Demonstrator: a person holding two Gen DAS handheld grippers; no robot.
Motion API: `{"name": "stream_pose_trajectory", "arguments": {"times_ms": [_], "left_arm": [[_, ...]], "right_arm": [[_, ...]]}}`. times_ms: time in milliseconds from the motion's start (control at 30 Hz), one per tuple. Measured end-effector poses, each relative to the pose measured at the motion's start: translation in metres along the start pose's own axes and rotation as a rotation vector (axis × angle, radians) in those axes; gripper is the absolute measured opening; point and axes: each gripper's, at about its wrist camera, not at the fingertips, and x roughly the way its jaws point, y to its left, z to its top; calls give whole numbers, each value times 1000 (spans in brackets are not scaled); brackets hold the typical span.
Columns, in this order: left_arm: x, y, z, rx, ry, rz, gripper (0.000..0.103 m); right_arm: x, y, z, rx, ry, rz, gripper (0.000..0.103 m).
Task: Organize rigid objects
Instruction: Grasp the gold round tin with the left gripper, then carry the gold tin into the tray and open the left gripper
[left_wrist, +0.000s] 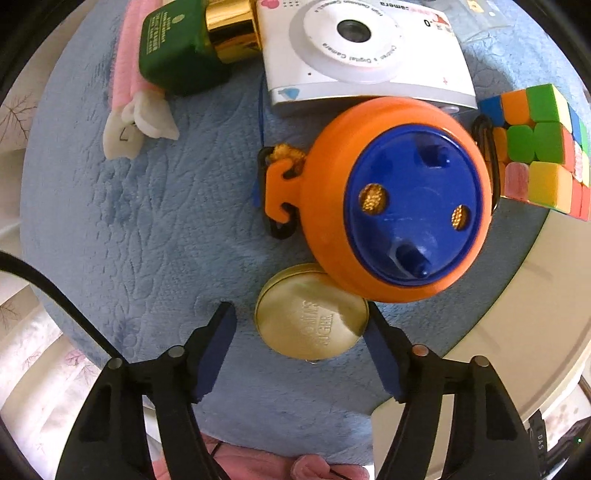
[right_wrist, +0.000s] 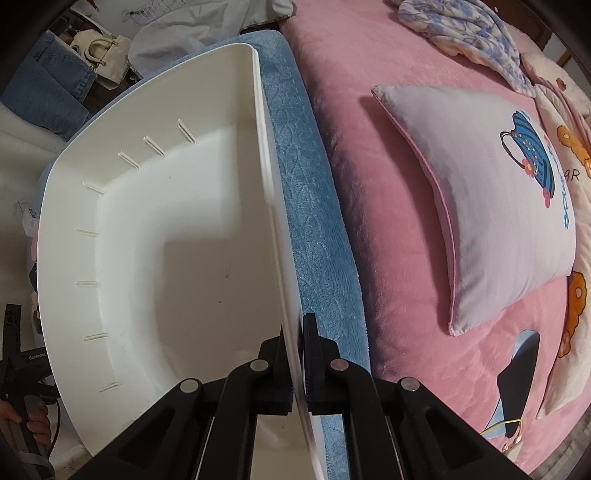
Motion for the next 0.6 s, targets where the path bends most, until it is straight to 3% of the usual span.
{"name": "stream_pose_trajectory", "arguments": {"times_ms": [100,600], "left_arm": [[2,-3,0,7,-12,-8,59],[-44,-11,-25,84,-121,2,58]], "right_arm": [[0,-1,-1,1,-1,2,4],[1,-6,-4,5,-26,32,4]]}}
